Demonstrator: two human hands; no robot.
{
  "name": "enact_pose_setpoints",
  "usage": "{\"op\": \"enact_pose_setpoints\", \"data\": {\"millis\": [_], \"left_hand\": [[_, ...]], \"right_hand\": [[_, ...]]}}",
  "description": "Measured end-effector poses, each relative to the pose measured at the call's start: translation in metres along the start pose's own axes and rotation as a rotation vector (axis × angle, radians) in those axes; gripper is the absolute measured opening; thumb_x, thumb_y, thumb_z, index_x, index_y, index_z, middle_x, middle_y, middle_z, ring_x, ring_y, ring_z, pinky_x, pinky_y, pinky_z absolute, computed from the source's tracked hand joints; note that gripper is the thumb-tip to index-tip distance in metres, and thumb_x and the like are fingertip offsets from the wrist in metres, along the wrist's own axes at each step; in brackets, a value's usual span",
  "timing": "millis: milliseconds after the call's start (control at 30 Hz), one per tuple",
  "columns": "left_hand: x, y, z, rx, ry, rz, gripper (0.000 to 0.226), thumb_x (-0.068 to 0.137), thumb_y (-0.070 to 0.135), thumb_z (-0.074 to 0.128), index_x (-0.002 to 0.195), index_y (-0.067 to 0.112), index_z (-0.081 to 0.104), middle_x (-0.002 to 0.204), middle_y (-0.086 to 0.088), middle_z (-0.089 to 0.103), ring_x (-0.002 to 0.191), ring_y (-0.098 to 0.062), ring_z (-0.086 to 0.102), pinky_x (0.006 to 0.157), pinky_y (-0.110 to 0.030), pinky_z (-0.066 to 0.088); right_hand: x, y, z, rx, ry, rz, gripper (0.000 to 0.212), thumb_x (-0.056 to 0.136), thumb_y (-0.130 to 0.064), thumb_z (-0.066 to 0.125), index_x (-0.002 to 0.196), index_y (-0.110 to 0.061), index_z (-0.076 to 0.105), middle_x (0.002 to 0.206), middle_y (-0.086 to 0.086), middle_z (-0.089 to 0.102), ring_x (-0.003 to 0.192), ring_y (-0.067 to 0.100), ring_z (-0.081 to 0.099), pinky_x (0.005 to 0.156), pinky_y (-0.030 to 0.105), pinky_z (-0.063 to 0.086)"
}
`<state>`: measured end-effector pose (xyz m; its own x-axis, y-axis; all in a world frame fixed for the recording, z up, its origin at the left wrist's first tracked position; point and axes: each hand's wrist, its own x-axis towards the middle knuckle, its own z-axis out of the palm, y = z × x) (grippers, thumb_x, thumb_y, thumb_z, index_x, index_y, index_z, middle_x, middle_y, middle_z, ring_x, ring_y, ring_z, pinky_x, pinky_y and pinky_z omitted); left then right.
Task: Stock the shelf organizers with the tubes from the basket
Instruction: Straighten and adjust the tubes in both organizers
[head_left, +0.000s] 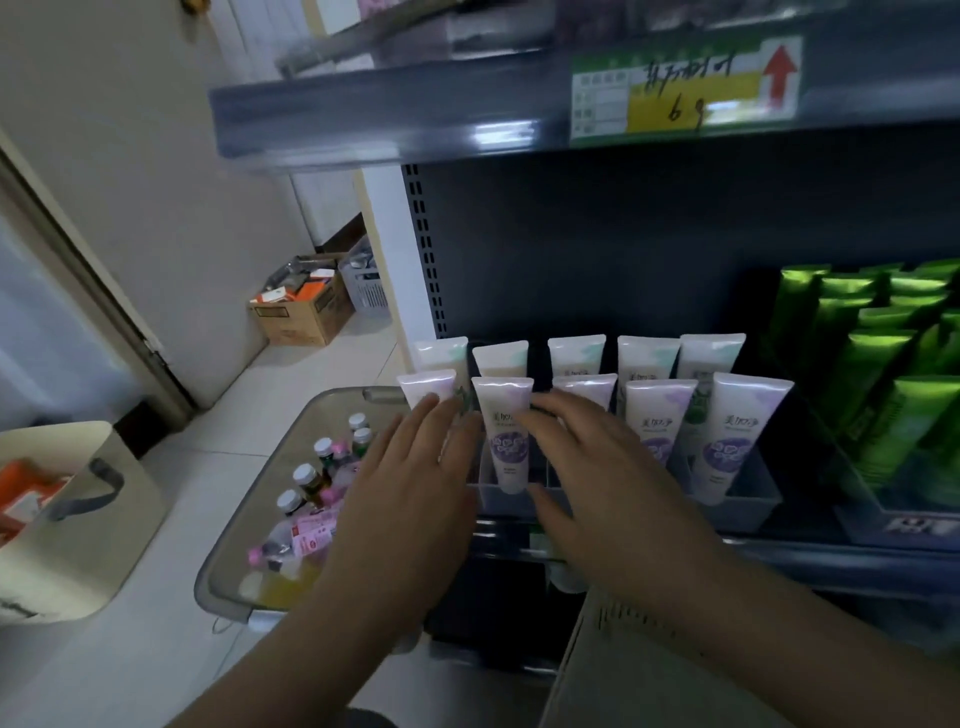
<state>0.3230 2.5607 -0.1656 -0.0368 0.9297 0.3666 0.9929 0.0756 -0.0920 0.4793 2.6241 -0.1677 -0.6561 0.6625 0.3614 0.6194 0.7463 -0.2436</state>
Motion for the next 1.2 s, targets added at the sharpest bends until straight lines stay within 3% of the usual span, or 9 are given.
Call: {"op": "enact_pose_setpoints", "data": {"millis": [100, 267, 400, 533, 667, 767, 867, 1033, 1200], "left_hand": [[0.016, -0.018, -0.007, 0.050, 0.027, 0.022, 0.064, 0.067, 0.019, 0.079, 0.126, 0.009, 0.056, 0.130, -0.011, 0.057, 0.122, -0.028, 0.053, 0.100, -0.034, 0.035], [0.042, -0.044, -0.003, 0.037, -0.034, 0.038, 0.071, 0.077, 0.016, 0.071, 0.140, 0.013, 0.038, 0.140, -0.006, 0.046, 0.128, -0.023, 0.043, 0.105, -0.032, 0.036], [0.065, -0.059, 0.005, 0.014, -0.076, 0.061, 0.069, 0.078, 0.018, 0.071, 0.137, 0.018, 0.036, 0.134, -0.004, 0.049, 0.119, -0.021, 0.048, 0.093, -0.030, 0.045], [0.076, -0.067, 0.012, -0.085, -0.110, 0.065, 0.049, 0.084, 0.019, 0.064, 0.128, 0.019, 0.044, 0.122, -0.005, 0.057, 0.105, -0.022, 0.057, 0.080, -0.033, 0.052], [0.079, -0.073, 0.017, -0.116, -0.181, 0.063, 0.044, 0.085, 0.020, 0.063, 0.125, 0.019, 0.044, 0.112, -0.005, 0.060, 0.095, -0.023, 0.060, 0.073, -0.031, 0.051], [0.079, -0.076, 0.019, -0.137, -0.185, 0.068, 0.043, 0.085, 0.018, 0.063, 0.125, 0.019, 0.045, 0.111, -0.005, 0.061, 0.095, -0.024, 0.061, 0.076, -0.034, 0.054], [0.080, -0.077, 0.020, -0.157, -0.175, 0.090, 0.044, 0.085, 0.015, 0.063, 0.126, 0.020, 0.045, 0.111, -0.005, 0.061, 0.096, -0.024, 0.060, 0.077, -0.034, 0.052], [0.081, -0.078, 0.021, -0.166, -0.157, 0.122, 0.042, 0.086, 0.013, 0.060, 0.126, 0.021, 0.047, 0.113, -0.004, 0.061, 0.098, -0.024, 0.060, 0.078, -0.034, 0.053], [0.083, -0.082, 0.022, -0.164, -0.146, 0.165, 0.043, 0.088, 0.012, 0.059, 0.128, 0.023, 0.047, 0.116, -0.003, 0.061, 0.101, -0.023, 0.059, 0.081, -0.035, 0.053]], "right_hand": [[0.023, -0.007, -0.010, -0.026, 0.023, -0.044, 0.052, 0.084, -0.015, 0.059, 0.133, -0.019, 0.043, 0.135, -0.001, 0.044, 0.122, 0.016, 0.040, 0.101, 0.021, 0.024], [0.060, -0.008, -0.018, -0.108, -0.004, -0.074, 0.047, 0.087, -0.014, 0.053, 0.133, -0.018, 0.042, 0.132, 0.001, 0.043, 0.119, 0.019, 0.041, 0.101, 0.027, 0.028], [0.082, 0.000, -0.014, -0.145, -0.068, -0.025, 0.036, 0.090, -0.015, 0.051, 0.126, -0.017, 0.048, 0.122, 0.001, 0.050, 0.110, 0.019, 0.047, 0.094, 0.029, 0.031], [0.094, 0.008, -0.008, -0.140, -0.155, -0.007, 0.027, 0.090, -0.023, 0.053, 0.116, -0.019, 0.056, 0.112, -0.001, 0.057, 0.099, 0.017, 0.052, 0.084, 0.025, 0.029], [0.098, 0.012, -0.002, -0.198, -0.243, -0.022, 0.007, 0.087, -0.026, 0.053, 0.091, -0.020, 0.054, 0.099, 0.002, 0.061, 0.084, 0.019, 0.050, 0.073, 0.025, 0.024], [0.100, 0.013, 0.001, -0.176, -0.251, -0.018, 0.012, 0.088, -0.025, 0.054, 0.082, -0.024, 0.043, 0.091, -0.001, 0.058, 0.078, 0.016, 0.042, 0.071, 0.025, 0.024], [0.102, 0.013, 0.003, -0.145, -0.232, -0.011, 0.010, 0.088, -0.025, 0.055, 0.084, -0.025, 0.046, 0.082, -0.006, 0.046, 0.078, 0.014, 0.039, 0.070, 0.025, 0.023], [0.103, 0.013, 0.005, -0.117, -0.200, -0.004, 0.020, 0.088, -0.022, 0.056, 0.077, -0.025, 0.039, 0.067, -0.012, 0.034, 0.075, 0.014, 0.040, 0.058, 0.023, 0.011], [0.101, 0.013, 0.007, -0.099, -0.166, 0.002, 0.017, 0.088, -0.022, 0.056, 0.078, -0.022, 0.042, 0.074, -0.005, 0.046, 0.078, 0.017, 0.046, 0.059, 0.022, 0.012]]}}
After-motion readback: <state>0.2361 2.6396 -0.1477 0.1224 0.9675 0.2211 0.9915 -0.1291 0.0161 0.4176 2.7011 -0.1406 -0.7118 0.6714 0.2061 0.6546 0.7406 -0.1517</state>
